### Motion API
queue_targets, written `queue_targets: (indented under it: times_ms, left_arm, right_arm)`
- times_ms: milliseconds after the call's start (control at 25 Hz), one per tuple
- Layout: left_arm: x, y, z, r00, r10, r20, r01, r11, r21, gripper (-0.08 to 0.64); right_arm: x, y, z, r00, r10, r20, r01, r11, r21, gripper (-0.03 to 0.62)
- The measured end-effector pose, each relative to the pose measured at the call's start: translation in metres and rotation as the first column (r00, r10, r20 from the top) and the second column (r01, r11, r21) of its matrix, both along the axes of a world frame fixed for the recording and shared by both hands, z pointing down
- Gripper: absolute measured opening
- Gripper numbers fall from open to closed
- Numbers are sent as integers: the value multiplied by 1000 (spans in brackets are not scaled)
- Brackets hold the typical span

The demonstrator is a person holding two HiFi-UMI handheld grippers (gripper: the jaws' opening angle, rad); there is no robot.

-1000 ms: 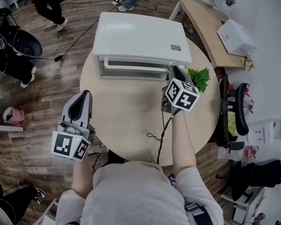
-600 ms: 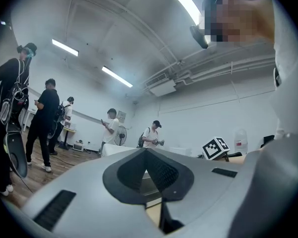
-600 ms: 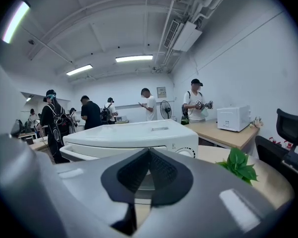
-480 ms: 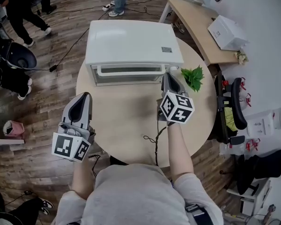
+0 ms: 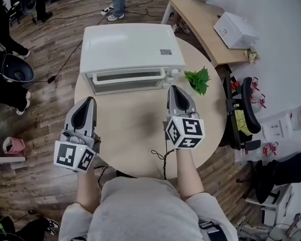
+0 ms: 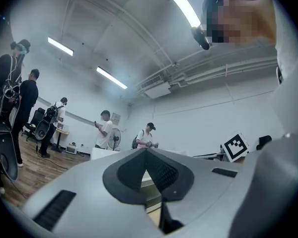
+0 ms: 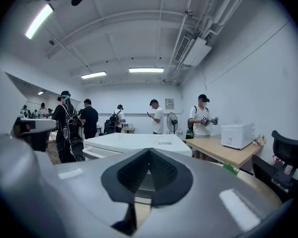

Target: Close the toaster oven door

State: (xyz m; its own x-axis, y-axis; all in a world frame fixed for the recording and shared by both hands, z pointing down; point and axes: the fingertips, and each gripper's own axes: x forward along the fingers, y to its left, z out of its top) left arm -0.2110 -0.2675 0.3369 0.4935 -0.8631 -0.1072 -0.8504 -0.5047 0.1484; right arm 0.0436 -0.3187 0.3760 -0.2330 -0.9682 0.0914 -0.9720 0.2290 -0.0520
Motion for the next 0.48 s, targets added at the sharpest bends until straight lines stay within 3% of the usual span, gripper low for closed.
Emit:
queue_targets:
  times_ms: [480]
  left_arm:
    - [30, 16, -17, 1000, -3, 13, 3, 999, 35, 2]
  right_arm:
    - [13, 42, -31, 999, -40, -28, 42, 996, 74, 11]
